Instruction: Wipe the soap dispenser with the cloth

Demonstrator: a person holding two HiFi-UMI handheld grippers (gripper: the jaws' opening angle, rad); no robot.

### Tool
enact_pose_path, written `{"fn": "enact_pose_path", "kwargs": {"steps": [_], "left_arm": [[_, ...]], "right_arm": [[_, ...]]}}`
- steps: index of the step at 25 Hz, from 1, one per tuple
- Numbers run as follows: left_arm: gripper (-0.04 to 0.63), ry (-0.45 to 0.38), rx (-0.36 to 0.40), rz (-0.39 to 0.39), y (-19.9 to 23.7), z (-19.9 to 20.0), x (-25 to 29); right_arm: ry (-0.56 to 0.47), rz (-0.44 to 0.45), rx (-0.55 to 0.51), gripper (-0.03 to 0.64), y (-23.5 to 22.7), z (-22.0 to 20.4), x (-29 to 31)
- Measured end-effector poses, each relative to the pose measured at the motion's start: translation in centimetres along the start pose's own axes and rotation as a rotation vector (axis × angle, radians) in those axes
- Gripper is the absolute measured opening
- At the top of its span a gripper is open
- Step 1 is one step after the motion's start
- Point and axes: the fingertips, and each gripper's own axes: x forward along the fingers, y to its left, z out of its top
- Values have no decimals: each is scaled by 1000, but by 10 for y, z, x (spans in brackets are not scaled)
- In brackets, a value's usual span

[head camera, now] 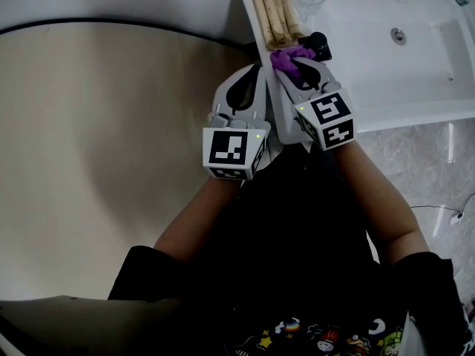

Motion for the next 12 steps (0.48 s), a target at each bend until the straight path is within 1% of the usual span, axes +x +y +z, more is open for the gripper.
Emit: {"fn": "enact_pose_path", "kwargs": {"steps": [5,7,10,12], "left_arm": [[0,-8,22,-33,3,7,2],[0,-13,27,-43,4,8,3],[0,-23,33,-59,4,9,4],[0,-23,33,-62,5,10,3]], "right_arm": [[-38,18,-21,114,21,12,2],[-31,-16,1,114,15,10,4],[-18,-94,72,114,-8,1,4],[-12,-135,94,113,-21,-1,0]]}}
